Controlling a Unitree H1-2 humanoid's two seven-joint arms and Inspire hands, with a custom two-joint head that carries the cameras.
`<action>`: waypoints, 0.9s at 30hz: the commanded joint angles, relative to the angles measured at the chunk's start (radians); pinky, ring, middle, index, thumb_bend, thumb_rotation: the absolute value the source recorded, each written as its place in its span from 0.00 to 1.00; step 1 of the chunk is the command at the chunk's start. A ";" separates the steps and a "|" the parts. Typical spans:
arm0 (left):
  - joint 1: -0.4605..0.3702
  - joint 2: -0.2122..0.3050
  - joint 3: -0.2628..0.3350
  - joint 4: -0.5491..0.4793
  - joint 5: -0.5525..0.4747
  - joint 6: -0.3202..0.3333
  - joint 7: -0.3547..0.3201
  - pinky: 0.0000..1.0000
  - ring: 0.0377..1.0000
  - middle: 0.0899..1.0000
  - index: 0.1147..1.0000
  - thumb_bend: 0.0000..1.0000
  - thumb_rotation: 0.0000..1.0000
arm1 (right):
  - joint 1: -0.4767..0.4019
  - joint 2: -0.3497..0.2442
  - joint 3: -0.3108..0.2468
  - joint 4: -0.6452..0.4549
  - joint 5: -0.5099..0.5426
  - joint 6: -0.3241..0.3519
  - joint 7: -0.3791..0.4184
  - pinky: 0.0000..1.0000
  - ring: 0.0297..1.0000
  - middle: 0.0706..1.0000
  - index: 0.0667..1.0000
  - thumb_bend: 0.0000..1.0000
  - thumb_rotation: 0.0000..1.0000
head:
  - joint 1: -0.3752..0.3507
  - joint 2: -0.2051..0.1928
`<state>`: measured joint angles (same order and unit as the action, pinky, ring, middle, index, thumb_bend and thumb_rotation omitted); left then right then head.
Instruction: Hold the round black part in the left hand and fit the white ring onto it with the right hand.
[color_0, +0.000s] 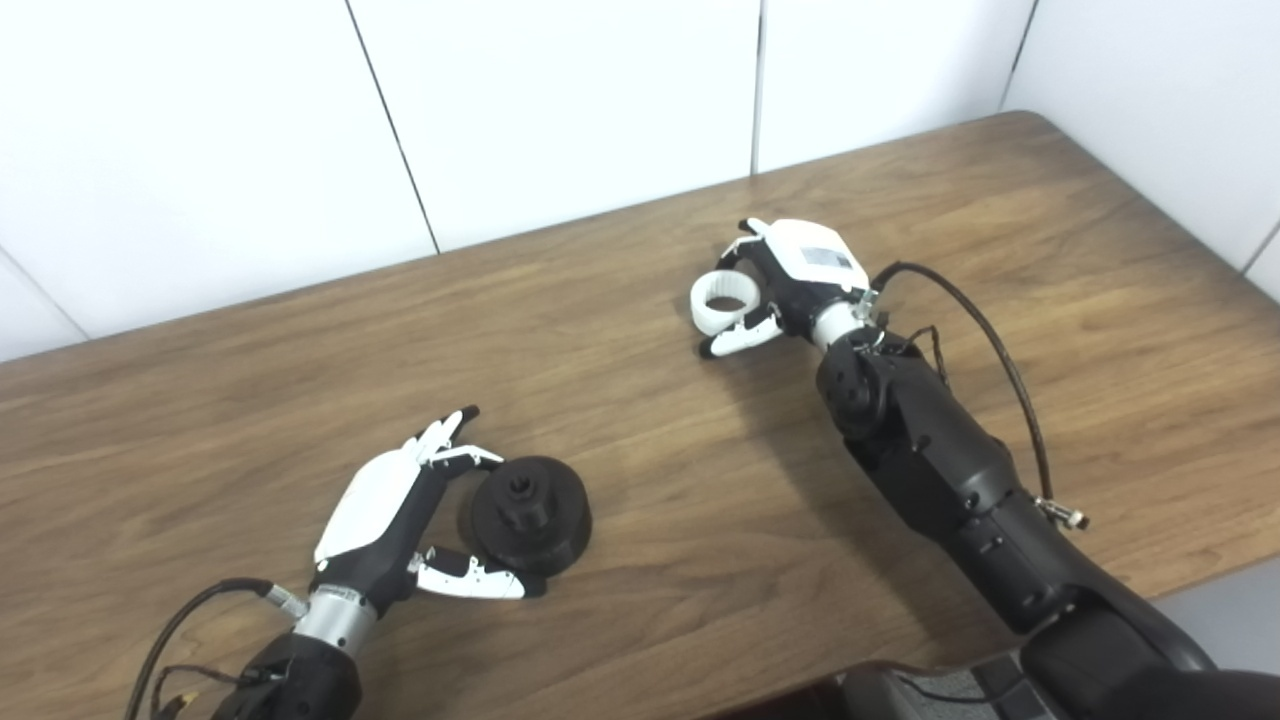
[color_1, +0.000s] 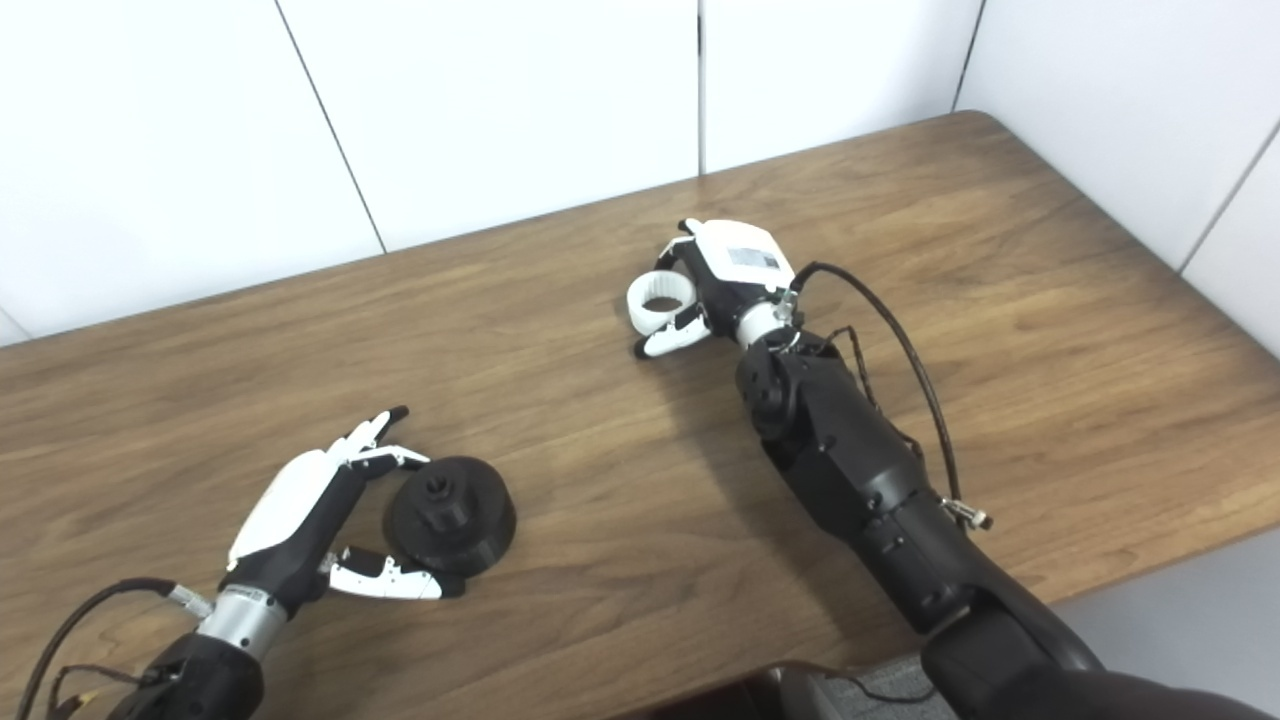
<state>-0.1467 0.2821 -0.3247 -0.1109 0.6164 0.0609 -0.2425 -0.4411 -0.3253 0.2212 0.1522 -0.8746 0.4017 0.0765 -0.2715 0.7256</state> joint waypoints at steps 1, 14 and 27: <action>-0.021 0.006 0.012 -0.041 0.000 -0.016 0.012 1.00 1.00 1.00 0.56 0.98 0.33 | -0.033 -0.017 -0.012 -0.019 0.002 -0.023 -0.047 0.91 0.90 0.92 0.63 0.71 0.30 | 0.001 0.003; -0.017 0.004 0.013 -0.055 0.008 -0.003 0.002 1.00 1.00 1.00 0.56 0.98 0.33 | -0.019 -0.019 -0.022 -0.026 0.043 -0.049 -0.109 0.95 0.87 0.88 0.50 0.57 0.20 | 0.008 0.011; -0.019 0.002 0.013 -0.048 0.012 -0.004 0.004 1.00 1.00 1.00 0.56 0.98 0.32 | -0.002 -0.015 -0.034 -0.169 0.060 -0.069 -0.152 0.95 0.86 0.87 0.46 0.51 0.15 | 0.009 0.017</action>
<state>-0.1421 0.2812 -0.3220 -0.1223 0.6259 0.0653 -0.2496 -0.3948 -0.3299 0.2030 0.0461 -0.8093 0.3670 -0.0504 -0.2623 0.7425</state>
